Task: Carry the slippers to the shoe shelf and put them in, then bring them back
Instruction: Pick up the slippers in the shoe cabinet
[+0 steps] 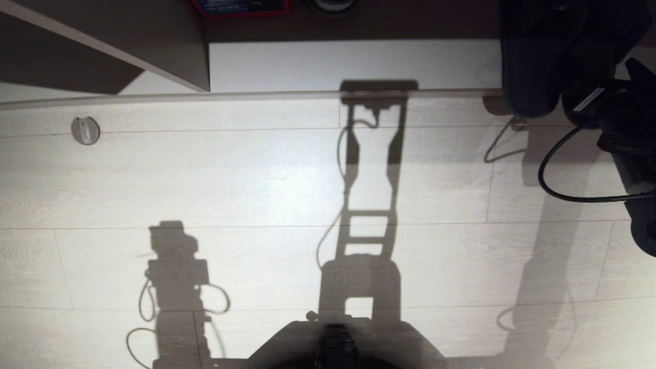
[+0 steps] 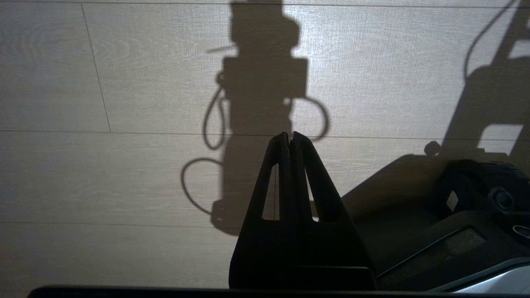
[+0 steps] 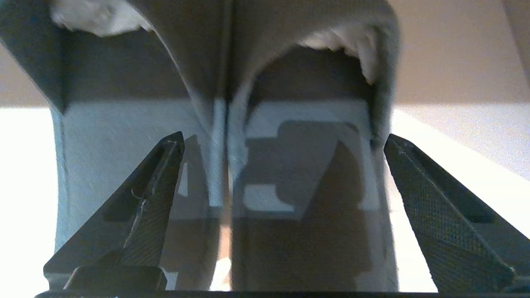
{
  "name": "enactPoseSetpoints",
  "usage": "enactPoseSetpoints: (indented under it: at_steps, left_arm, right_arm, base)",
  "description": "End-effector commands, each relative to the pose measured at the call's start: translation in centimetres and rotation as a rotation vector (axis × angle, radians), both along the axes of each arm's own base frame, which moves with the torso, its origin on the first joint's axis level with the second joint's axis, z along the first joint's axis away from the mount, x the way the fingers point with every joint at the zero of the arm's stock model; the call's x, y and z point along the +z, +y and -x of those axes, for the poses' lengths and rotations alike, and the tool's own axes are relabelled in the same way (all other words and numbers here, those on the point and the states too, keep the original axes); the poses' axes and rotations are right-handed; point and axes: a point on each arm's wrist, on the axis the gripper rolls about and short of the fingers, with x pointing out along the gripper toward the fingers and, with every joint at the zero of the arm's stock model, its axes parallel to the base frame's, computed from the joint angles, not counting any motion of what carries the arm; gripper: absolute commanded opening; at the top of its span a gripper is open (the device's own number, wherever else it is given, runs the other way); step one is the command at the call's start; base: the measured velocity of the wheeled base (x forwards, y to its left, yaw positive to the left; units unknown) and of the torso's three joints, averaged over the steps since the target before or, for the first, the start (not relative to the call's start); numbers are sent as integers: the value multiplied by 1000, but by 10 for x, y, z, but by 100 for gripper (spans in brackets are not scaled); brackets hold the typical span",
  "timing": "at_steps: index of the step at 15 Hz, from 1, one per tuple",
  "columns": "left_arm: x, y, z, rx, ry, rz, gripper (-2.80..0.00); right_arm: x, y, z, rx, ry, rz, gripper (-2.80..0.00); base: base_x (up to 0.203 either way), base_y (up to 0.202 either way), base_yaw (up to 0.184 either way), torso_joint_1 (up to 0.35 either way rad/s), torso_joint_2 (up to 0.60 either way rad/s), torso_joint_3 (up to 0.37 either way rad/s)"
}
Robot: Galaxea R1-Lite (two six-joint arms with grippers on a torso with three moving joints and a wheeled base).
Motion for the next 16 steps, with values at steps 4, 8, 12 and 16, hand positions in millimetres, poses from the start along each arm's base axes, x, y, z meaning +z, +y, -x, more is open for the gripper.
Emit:
enactPoseSetpoints:
  at_steps: [4,8,12,16]
  left_arm:
    - [0,0,0,1,-1,1,-280]
    - [0,0,0,1,-1,1,-280]
    - [0,0,0,1,-1,1,-280]
    - [0,0,0,1,-1,1,-280]
  right_arm:
    - [4,0,-9,4,-33,6,0]
    - [12,3,-12,12,-64,11,0]
    - [16,7,-16,25,-81,14,0]
    - [16,7,-21,21,-87,24,0]
  base:
    - [0,0,0,0,0,0]
    - [0,0,0,0,0,0]
    - [0,0,0,0,0,0]
    - [0,0,0,0,0,0]
